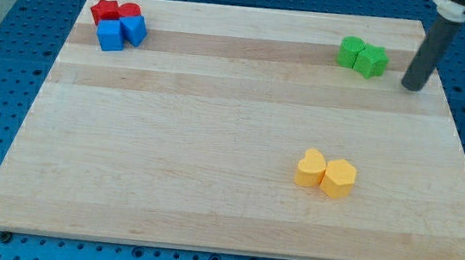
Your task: Nudge the blue cube left a bit
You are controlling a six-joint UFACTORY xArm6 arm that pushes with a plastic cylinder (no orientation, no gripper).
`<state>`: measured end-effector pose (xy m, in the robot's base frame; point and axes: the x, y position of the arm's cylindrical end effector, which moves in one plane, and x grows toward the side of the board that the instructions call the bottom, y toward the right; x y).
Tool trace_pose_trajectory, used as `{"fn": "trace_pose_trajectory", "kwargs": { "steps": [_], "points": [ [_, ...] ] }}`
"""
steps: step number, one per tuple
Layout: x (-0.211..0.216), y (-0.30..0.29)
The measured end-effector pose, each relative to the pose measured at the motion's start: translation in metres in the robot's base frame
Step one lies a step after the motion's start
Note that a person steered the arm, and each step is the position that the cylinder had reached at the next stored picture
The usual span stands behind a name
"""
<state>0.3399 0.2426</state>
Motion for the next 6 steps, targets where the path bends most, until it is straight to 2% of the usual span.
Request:
{"fn": "trace_pose_trajectory", "kwargs": {
  "steps": [3,4,6],
  "points": [
    [-0.008,-0.042],
    [-0.017,-0.001],
    [-0.056,-0.096]
  ]
}}
